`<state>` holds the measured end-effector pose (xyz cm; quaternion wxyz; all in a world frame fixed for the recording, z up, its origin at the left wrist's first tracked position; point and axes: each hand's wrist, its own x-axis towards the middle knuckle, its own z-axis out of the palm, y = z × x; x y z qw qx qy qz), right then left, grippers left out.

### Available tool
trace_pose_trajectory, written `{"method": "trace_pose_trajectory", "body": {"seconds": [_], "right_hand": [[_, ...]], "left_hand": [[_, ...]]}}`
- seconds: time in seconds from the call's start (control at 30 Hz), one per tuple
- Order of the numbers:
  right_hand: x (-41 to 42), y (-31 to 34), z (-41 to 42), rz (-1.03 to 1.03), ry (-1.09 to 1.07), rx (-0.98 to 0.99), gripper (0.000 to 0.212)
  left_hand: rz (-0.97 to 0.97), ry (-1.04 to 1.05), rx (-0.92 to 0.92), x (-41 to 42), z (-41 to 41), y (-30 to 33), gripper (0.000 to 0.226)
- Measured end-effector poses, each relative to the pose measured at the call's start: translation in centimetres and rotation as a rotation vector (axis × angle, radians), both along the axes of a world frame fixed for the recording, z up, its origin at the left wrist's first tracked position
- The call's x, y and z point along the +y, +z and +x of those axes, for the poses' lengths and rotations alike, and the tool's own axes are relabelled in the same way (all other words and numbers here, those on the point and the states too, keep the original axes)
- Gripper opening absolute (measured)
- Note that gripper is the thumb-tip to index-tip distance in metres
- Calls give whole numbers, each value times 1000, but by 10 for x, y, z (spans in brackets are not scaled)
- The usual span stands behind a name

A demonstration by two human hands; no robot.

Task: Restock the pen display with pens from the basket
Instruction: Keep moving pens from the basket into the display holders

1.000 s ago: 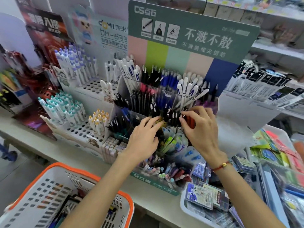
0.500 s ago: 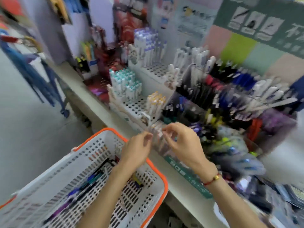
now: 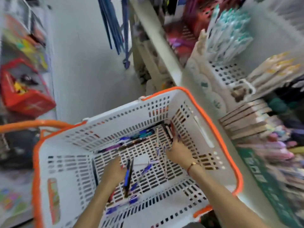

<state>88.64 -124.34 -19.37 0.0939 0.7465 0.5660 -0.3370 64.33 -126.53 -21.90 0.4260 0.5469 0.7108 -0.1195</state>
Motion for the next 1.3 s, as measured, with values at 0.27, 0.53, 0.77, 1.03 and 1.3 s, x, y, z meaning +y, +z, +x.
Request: {"method": "trace_pose_trajectory", "body": {"seconds": [0.27, 0.53, 0.77, 1.03, 1.3], "right_hand": [[0, -79, -33, 176, -210, -229, 70], [-9, -92, -33, 378, 100, -250, 25], [16, -54, -39, -64, 87, -64, 21], [20, 18, -22, -620, -508, 967, 13], [17, 13, -43, -564, -552, 1166, 3]], "left_hand": [[-26, 38, 252, -67, -1, -58, 116], [218, -47, 222, -75, -7, -70, 47], [184, -186, 224, -47, 8, -63, 23], [-128, 868, -718, -11, 12, -32, 12], [-321, 1078, -1321, -4, 28, 27, 23]]}}
